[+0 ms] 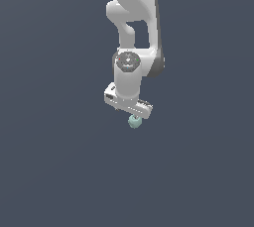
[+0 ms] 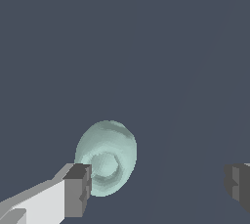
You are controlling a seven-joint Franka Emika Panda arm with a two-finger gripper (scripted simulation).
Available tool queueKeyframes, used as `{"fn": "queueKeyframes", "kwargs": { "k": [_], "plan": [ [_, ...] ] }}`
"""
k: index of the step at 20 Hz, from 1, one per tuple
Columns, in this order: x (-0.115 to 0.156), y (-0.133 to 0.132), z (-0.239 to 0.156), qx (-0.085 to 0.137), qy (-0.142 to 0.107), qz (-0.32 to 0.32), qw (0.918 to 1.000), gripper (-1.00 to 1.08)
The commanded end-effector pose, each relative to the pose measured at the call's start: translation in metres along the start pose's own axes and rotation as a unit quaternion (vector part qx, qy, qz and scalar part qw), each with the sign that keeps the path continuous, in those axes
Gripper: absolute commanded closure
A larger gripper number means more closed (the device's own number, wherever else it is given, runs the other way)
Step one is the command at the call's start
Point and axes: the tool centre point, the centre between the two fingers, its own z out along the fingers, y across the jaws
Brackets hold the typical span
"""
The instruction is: Pick up the object and move it to a goal position.
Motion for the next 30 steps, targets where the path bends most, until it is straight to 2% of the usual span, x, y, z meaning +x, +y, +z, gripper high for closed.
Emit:
{"fn": "queueKeyframes", "kwargs": {
  "k": [1,8,15,22,30],
  "plan": [
    [-0.002,-0.006,0.002,0.003,0.003,0.030,0.9995,-0.92],
    [-0.009,-0.023,0.008,0.010,0.010,0.109,0.9939,-0.92],
    [-0.014,-0.034,0.012,0.015,0.014,0.162,0.9866,-0.92],
    [-0.016,-0.038,0.014,0.017,0.015,0.185,0.9825,-0.92],
    [-0.016,-0.039,0.024,0.017,0.015,0.184,0.9826,-0.92]
  ]
}}
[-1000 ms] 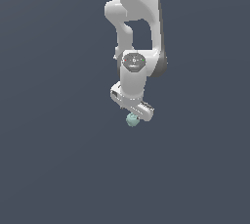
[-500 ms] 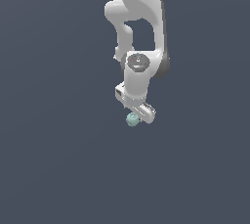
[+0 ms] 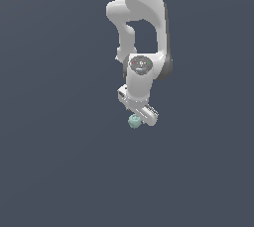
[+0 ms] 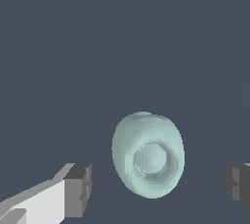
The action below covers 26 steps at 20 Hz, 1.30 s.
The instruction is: Pick up the object and move it to a goal position.
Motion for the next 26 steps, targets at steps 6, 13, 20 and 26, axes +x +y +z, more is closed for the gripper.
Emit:
{"fn": "queueKeyframes", "kwargs": {
  "k": [6,13,20,26],
  "plan": [
    [-0.001,0.001,0.034,0.000,0.000,0.002,1.0000,-0.92],
    [0.000,0.000,0.045,0.000,0.000,0.002,1.0000,1.08],
    [0.000,0.000,0.045,0.000,0.000,0.002,1.0000,1.08],
    [-0.001,0.001,0.043,0.000,0.000,0.002,1.0000,1.08]
  ]
}}
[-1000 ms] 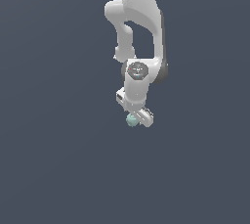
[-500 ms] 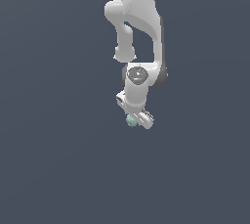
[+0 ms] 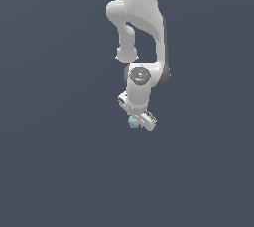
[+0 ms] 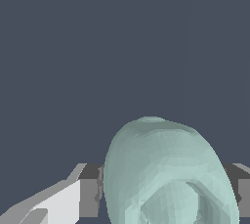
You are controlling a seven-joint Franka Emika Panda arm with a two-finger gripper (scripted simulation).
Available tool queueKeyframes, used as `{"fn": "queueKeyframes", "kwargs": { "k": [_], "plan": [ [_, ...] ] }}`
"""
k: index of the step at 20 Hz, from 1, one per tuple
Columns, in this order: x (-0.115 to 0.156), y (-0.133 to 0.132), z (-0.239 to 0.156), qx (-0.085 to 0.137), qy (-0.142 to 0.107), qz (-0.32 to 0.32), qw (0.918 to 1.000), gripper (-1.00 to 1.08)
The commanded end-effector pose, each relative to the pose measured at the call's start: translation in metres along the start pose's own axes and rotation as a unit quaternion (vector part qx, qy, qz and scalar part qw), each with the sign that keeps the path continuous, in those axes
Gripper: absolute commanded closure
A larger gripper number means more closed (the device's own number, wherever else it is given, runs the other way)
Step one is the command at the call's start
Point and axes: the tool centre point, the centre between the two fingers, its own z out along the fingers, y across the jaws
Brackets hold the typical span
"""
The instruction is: Pick up the object and move it to a goal position.
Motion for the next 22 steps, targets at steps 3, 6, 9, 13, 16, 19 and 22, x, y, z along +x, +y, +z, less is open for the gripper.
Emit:
{"fn": "queueKeyframes", "kwargs": {
  "k": [3,6,9,13,16,19,22],
  "plan": [
    [-0.003,0.003,-0.006,0.000,0.000,0.000,1.0000,1.08],
    [-0.008,0.007,-0.015,0.000,0.000,0.000,1.0000,1.08],
    [-0.015,0.012,-0.027,0.000,0.000,0.000,1.0000,1.08],
    [-0.024,0.020,-0.044,0.000,-0.001,0.000,1.0000,1.08],
    [-0.029,0.023,-0.053,0.000,-0.001,0.000,1.0000,1.08],
    [-0.032,0.026,-0.058,0.000,-0.001,0.000,1.0000,1.08],
    [-0.033,0.026,-0.060,0.000,-0.001,0.000,1.0000,1.08]
  ]
}}
